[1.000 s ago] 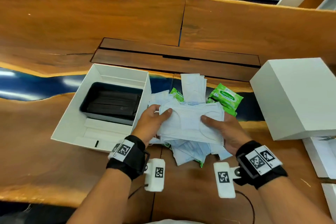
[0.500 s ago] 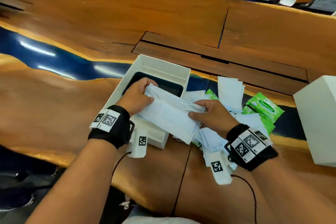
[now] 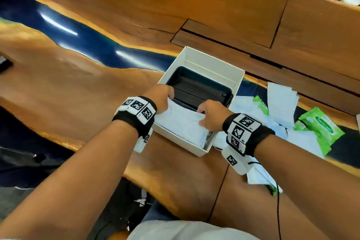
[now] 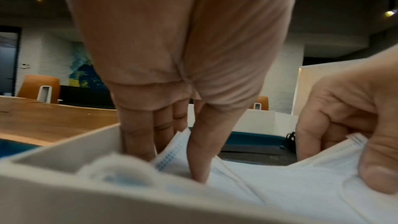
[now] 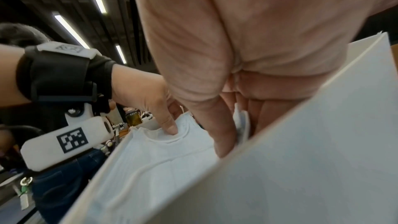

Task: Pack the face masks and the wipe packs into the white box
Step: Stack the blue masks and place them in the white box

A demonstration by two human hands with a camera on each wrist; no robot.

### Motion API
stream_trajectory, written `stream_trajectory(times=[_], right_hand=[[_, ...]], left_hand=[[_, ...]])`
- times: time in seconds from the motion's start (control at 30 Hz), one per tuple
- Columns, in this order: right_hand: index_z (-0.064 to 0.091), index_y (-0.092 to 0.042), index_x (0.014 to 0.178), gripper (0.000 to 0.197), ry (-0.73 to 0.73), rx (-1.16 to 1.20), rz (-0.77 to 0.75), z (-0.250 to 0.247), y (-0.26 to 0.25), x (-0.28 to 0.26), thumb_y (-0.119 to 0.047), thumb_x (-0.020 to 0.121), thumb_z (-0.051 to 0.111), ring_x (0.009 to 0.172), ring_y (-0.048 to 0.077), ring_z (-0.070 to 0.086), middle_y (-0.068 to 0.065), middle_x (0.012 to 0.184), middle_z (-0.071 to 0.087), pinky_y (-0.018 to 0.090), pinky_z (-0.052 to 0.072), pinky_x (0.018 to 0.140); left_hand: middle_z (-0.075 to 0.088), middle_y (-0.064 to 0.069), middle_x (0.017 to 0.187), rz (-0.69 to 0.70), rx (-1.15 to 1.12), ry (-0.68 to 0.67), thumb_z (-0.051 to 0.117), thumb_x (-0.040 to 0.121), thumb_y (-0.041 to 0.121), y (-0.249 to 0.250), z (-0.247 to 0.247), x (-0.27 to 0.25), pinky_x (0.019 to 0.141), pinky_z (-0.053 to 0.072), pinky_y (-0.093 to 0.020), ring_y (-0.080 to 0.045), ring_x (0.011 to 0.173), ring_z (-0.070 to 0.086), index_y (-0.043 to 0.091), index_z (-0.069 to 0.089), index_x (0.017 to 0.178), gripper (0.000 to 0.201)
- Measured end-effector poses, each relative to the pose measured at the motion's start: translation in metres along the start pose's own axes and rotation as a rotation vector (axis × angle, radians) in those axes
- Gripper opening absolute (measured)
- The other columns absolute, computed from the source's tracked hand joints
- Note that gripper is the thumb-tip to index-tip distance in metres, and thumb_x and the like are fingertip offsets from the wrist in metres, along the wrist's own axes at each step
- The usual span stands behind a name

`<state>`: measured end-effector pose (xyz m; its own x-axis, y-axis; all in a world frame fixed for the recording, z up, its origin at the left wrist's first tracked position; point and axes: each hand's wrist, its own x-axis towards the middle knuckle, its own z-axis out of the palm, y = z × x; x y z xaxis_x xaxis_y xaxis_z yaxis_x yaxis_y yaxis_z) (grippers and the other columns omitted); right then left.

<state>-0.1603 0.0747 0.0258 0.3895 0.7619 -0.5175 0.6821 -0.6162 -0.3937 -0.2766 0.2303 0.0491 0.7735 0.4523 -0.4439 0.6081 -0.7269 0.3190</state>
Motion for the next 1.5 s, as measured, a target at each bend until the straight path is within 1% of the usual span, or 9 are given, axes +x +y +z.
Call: stream_trajectory(times=[0.17,0.23,0.37,0.63,0.77,0.87,1.07,1.27,1.5], right_hand=[[0.063,-0.002,0.11,0.027,-0.055,-0.082,0.063,0.006,-0.006,0.019,-0.005,0.083,0.063,0.093,0.031,0.064,0.017,0.108,0.064,0.034,0.055,0.074],[0.062,0.001,0.09,0.008,-0.071,-0.156,0.076,0.006,-0.012,0.022,-0.003,0.083,0.062,0.076,0.028,0.059,0.017,0.09,0.063,0.03,0.05,0.062],[0.033,-0.012,0.058,0.041,-0.107,-0.294,0.055,0.011,-0.013,0.025,-0.005,0.082,0.065,0.049,0.017,0.036,0.004,0.059,0.037,0.024,0.028,0.043],[0.033,-0.018,0.063,0.04,0.032,-0.426,-0.035,-0.016,-0.027,0.005,-0.021,0.089,0.064,0.067,0.025,0.048,0.001,0.064,0.039,0.032,0.041,0.062],[0.072,-0.01,0.087,0.013,-0.3,-0.301,-0.098,0.005,-0.033,-0.002,-0.02,0.086,0.064,0.08,0.028,0.065,0.009,0.088,0.071,0.033,0.055,0.068],[0.074,-0.009,0.101,0.021,-0.401,-0.309,-0.096,0.027,-0.032,0.004,-0.014,0.086,0.059,0.079,0.026,0.064,0.011,0.099,0.073,0.028,0.051,0.064],[0.074,-0.005,0.088,0.022,-0.239,-0.236,-0.17,0.016,-0.026,-0.008,-0.022,0.088,0.061,0.076,0.029,0.061,0.009,0.083,0.068,0.031,0.05,0.066],[0.073,-0.011,0.088,0.014,0.175,0.247,-0.273,-0.026,0.012,-0.055,-0.019,0.09,0.062,0.082,0.016,0.06,-0.002,0.087,0.065,0.03,0.049,0.075],[0.073,-0.006,0.085,0.012,0.37,0.407,-0.127,-0.04,0.086,-0.1,-0.014,0.089,0.065,0.079,0.021,0.064,0.004,0.083,0.069,0.038,0.054,0.076]], left_hand=[[0.057,-0.015,0.125,0.04,0.202,-0.073,0.049,0.09,-0.006,0.003,0.004,0.011,0.088,0.047,-0.034,-0.032,0.112,0.056,0.008,0.055,0.125,0.038],[0.059,-0.015,0.119,0.054,0.239,-0.073,0.05,0.088,-0.004,0.002,0.007,0.014,0.083,0.049,-0.036,-0.032,0.105,0.059,0.008,0.057,0.119,0.034],[0.062,-0.011,0.115,0.078,0.293,-0.079,0.053,0.086,0.0,-0.002,0.01,0.019,0.086,0.054,-0.04,-0.031,0.103,0.061,0.012,0.061,0.112,0.03],[0.069,-0.006,0.109,0.104,0.343,-0.281,0.068,0.086,0.021,0.008,0.022,0.022,0.086,0.056,-0.039,-0.028,0.099,0.065,0.015,0.064,0.096,0.013],[0.068,-0.008,0.115,0.078,0.424,-0.47,0.063,0.091,0.036,0.014,0.036,0.02,0.092,0.052,-0.037,-0.028,0.106,0.063,0.014,0.067,0.102,0.025],[0.064,-0.006,0.125,0.085,0.463,-0.503,0.059,0.093,0.038,0.02,0.034,0.018,0.094,0.048,-0.034,-0.027,0.114,0.06,0.013,0.066,0.119,0.037],[0.071,-0.004,0.107,0.1,0.466,-0.497,0.058,0.092,0.036,0.036,0.025,0.01,0.085,0.051,-0.031,-0.023,0.099,0.065,0.014,0.074,0.103,0.03],[0.058,0.005,0.069,0.242,0.207,-0.138,0.06,0.088,0.025,0.075,0.002,0.005,0.07,0.05,-0.031,-0.023,0.077,0.06,0.027,0.052,0.056,0.034],[0.054,0.002,0.074,0.45,0.111,-0.022,0.056,0.087,0.016,0.161,0.027,0.007,0.065,0.047,-0.034,-0.025,0.074,0.058,0.029,0.05,0.065,0.026]])
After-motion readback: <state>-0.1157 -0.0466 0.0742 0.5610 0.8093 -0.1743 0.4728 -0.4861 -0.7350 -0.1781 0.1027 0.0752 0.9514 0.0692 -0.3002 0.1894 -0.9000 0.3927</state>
